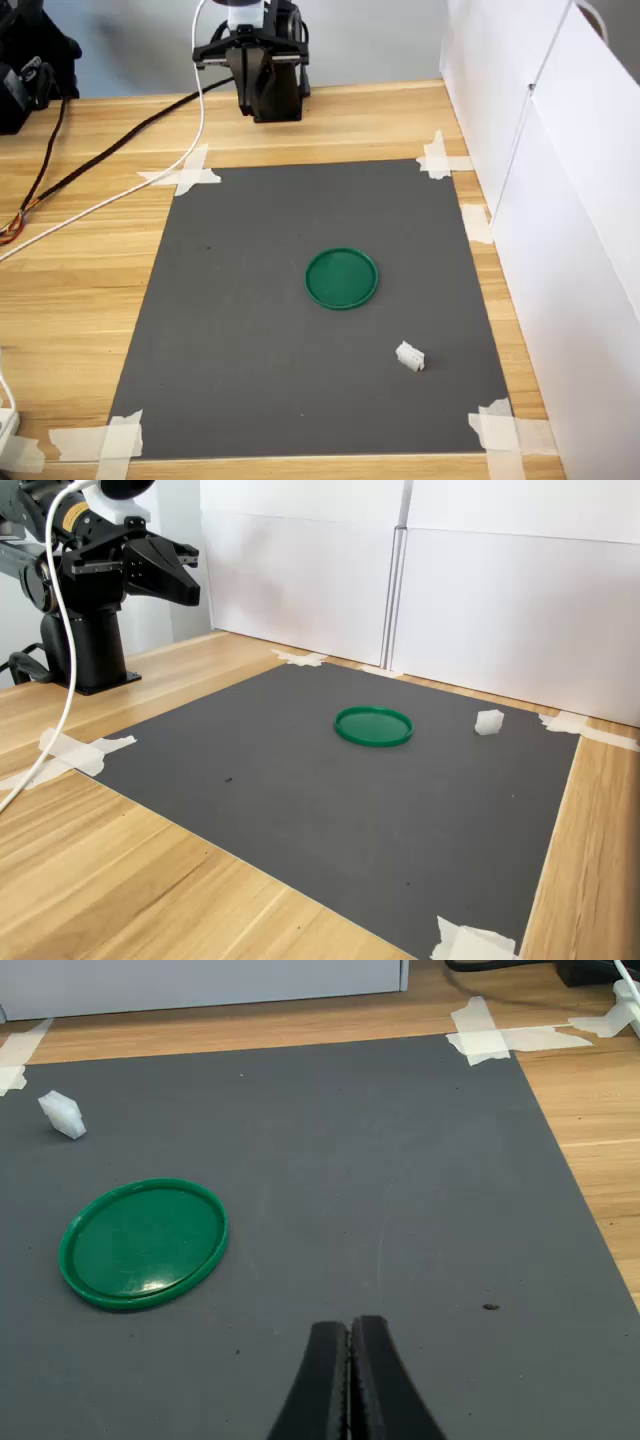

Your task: Grasp a white terminal and put it in the green lid.

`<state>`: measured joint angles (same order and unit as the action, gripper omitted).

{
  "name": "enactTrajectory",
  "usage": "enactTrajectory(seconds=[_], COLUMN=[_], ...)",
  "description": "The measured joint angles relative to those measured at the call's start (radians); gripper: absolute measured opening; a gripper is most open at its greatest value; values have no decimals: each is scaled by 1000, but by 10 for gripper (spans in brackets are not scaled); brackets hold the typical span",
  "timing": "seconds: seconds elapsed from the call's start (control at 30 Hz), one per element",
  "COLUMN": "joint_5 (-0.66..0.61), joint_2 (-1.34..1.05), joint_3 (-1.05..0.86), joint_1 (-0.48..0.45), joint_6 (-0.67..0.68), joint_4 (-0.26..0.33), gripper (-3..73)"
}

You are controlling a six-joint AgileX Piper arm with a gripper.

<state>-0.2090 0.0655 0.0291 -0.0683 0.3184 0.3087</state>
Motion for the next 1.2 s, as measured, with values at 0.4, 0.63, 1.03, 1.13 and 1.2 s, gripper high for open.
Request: enactTrajectory(seconds=[0.4,0.63,1.03,1.13,1.2], joint_5=[0,0,-1,1,3], joint_2=[1,3,197,302,369], joint_3=[0,0,94,164,205], joint_1=[0,0,0,0,0], joint_6=[0,0,0,0,0], joint_4=[0,0,0,0,0], gripper=[-21,-21,-21,-21,-21])
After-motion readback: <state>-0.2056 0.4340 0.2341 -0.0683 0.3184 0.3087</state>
